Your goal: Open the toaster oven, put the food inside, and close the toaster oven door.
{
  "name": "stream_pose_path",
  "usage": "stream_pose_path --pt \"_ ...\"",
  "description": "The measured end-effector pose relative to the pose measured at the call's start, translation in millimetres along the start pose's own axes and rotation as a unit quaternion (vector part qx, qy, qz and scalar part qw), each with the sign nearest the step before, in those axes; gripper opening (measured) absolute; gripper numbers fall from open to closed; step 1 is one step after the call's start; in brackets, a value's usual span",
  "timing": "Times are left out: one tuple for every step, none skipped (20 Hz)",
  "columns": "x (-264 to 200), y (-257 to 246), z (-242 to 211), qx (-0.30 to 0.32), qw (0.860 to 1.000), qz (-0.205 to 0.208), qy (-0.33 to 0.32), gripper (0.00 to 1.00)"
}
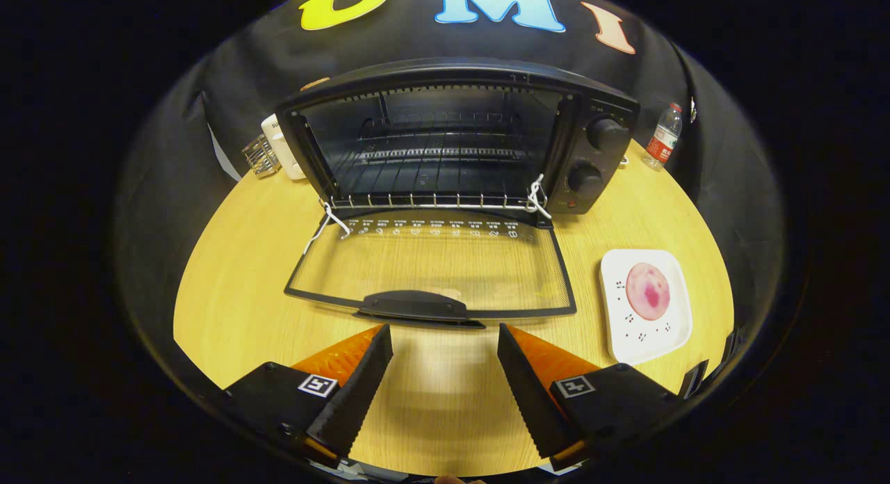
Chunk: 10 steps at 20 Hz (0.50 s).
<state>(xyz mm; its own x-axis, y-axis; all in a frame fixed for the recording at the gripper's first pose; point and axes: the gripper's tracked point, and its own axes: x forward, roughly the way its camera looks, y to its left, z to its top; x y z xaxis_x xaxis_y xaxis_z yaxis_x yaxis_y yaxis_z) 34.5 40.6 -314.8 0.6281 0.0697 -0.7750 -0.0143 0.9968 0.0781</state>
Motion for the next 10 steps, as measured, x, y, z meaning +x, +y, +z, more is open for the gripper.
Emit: stream_pose_path --pt "-4.5 -1.6 0.1 0.0 1.0 0.003 -0.003 0.98" --pt "-9.4 -4.5 2.5 -0.002 1.0 0.004 -0.009 0.98" --pt "-15.4 -7.3 3.2 -0.005 1.0 0.005 -0.015 0.98" --pt "-21.9 -10.0 4.7 -0.009 1.0 0.008 -0.021 0.98" --pt "-28.0 -12.4 5.1 -0.013 0.999 0.014 -0.026 0.98" --pt "-35.6 -15.8 4.6 -0.017 0.999 0.02 -0.028 0.98" --pt "-43.9 -20.7 4.2 -0.018 0.999 0.023 -0.033 0.98" --pt "-52.1 -27.5 5.9 -0.02 0.999 0.023 -0.042 0.97" --pt "-60.0 -33.8 7.6 -0.024 0.998 0.024 -0.051 0.98" --pt "-68.2 -42.0 10.3 -0.032 0.997 0.024 -0.06 0.97"
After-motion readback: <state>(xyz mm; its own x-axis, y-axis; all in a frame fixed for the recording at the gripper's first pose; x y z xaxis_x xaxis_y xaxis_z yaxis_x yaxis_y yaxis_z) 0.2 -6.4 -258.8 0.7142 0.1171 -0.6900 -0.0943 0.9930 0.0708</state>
